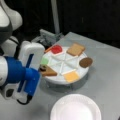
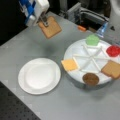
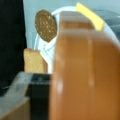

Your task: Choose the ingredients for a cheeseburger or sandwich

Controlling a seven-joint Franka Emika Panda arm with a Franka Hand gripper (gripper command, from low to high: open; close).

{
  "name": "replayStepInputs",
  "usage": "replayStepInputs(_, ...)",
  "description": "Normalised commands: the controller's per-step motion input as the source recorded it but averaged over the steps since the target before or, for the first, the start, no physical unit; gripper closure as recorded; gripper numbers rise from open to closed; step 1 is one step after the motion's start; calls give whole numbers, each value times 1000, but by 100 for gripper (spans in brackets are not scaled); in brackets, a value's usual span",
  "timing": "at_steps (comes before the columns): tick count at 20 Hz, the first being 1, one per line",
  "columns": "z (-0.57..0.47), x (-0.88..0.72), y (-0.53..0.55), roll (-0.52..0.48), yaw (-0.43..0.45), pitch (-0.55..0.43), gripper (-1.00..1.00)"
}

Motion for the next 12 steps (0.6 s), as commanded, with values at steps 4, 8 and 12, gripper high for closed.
replayStepInputs(4,-56,537,-203,-77,392,101,100)
replayStepInputs(8,-51,658,-259,-46,434,111,100)
replayStepInputs(12,-196,765,-307,-63,435,132,100)
